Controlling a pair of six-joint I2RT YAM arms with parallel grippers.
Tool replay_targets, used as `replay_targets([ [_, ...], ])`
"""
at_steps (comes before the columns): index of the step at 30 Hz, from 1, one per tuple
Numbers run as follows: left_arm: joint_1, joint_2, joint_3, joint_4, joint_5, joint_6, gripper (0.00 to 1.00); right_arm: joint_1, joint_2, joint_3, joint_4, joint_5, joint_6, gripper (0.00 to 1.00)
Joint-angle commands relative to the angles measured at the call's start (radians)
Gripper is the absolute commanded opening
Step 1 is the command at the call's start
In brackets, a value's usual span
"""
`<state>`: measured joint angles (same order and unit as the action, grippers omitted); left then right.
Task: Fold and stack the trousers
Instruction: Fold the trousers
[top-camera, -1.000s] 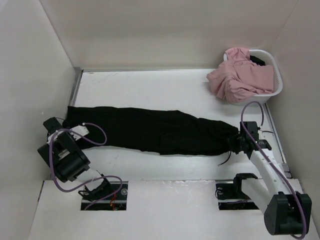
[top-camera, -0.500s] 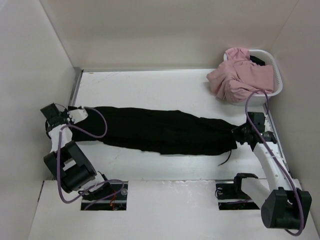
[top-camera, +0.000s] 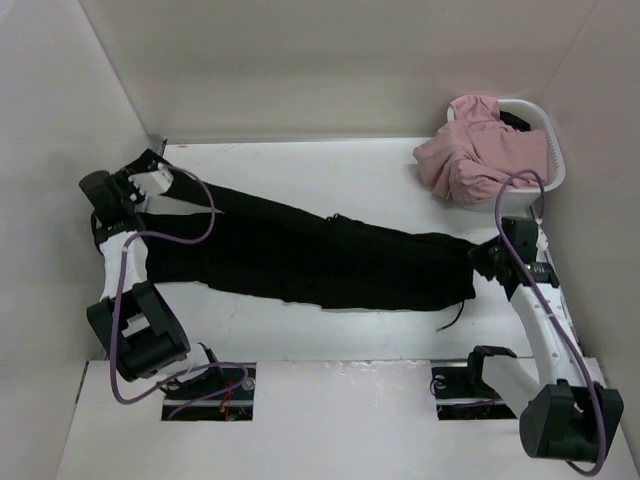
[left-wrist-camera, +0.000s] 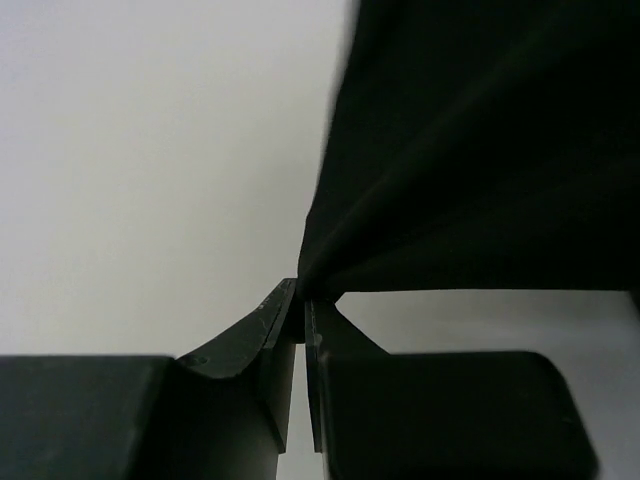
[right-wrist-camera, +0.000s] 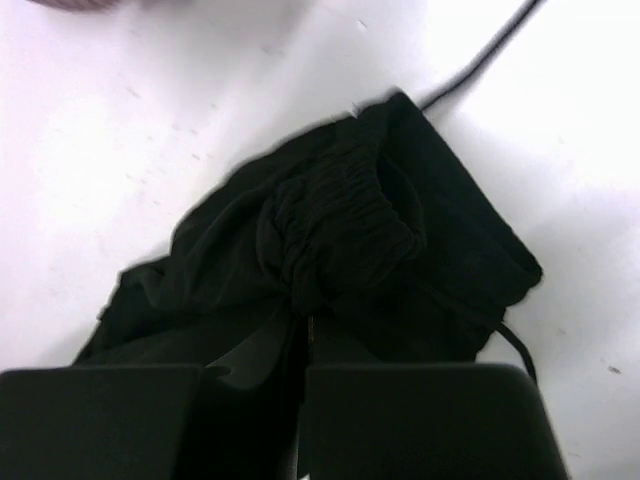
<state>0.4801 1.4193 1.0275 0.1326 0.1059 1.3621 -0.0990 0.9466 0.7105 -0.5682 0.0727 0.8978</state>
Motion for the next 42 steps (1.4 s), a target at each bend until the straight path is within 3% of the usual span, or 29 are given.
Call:
replay_targets([
  [1,0.088,-0.017,-0.145,-0.008,-0.011,0.095,0.06,-0.025,-0.074,-0.092,-0.002,0.058,0.015,0.0],
  [5,0.159,-0.005,-0.277,-0.05,-0.008,0.199,0.09,-0.017,-0.109,-0.173,-0.015,0.045,0.036,0.02],
  [6,0.168,0.004,-0.303,-0.065,-0.011,0.225,0.12,-0.011,-0.101,-0.187,-0.012,0.042,0.039,0.16],
  [7,0.173,0.015,-0.323,-0.076,-0.015,0.244,0.16,-0.005,-0.092,-0.198,-0.01,0.032,0.044,0.52],
  [8,0.177,0.027,-0.348,-0.085,-0.02,0.267,0.23,0.0,-0.088,-0.207,-0.009,0.024,0.053,1.0],
  [9,0.18,0.038,-0.38,-0.088,-0.035,0.294,0.34,0.003,-0.085,-0.21,-0.016,0.015,0.068,1.0],
  [11,0.176,0.043,-0.405,-0.079,-0.051,0.305,0.46,0.018,-0.12,-0.215,-0.038,0.001,0.123,1.0],
  [15,0.191,0.023,-0.368,-0.093,-0.038,0.244,0.54,0.061,-0.203,-0.247,-0.059,-0.014,0.312,1.0],
  [19,0.216,0.021,-0.296,-0.145,-0.037,0.22,0.56,0.089,-0.14,-0.31,0.014,-0.015,0.478,1.0],
  [24,0.228,-0.022,-0.228,-0.208,-0.015,0.181,0.57,0.153,0.079,-0.29,0.044,0.048,0.543,0.97],
  [29,0.223,-0.091,-0.136,-0.309,0.057,0.082,0.6,0.143,0.168,-0.206,0.068,0.124,0.485,0.96],
  [30,0.223,-0.094,-0.11,-0.332,0.075,0.039,0.6,0.131,0.193,-0.198,0.08,0.119,0.465,0.92],
  [32,0.217,-0.085,-0.057,-0.352,0.109,-0.085,0.6,0.12,0.233,-0.194,0.12,0.101,0.426,0.68],
  [35,0.191,-0.062,0.026,-0.353,0.164,-0.352,0.59,0.112,0.241,-0.201,0.139,0.125,0.363,0.11],
  [36,0.187,-0.059,0.045,-0.347,0.188,-0.448,0.59,0.11,0.232,-0.203,0.119,0.145,0.349,0.02],
  [42,0.176,0.007,0.106,-0.393,0.29,-1.006,0.61,0.088,0.046,-0.149,-0.01,0.349,0.17,0.0],
])
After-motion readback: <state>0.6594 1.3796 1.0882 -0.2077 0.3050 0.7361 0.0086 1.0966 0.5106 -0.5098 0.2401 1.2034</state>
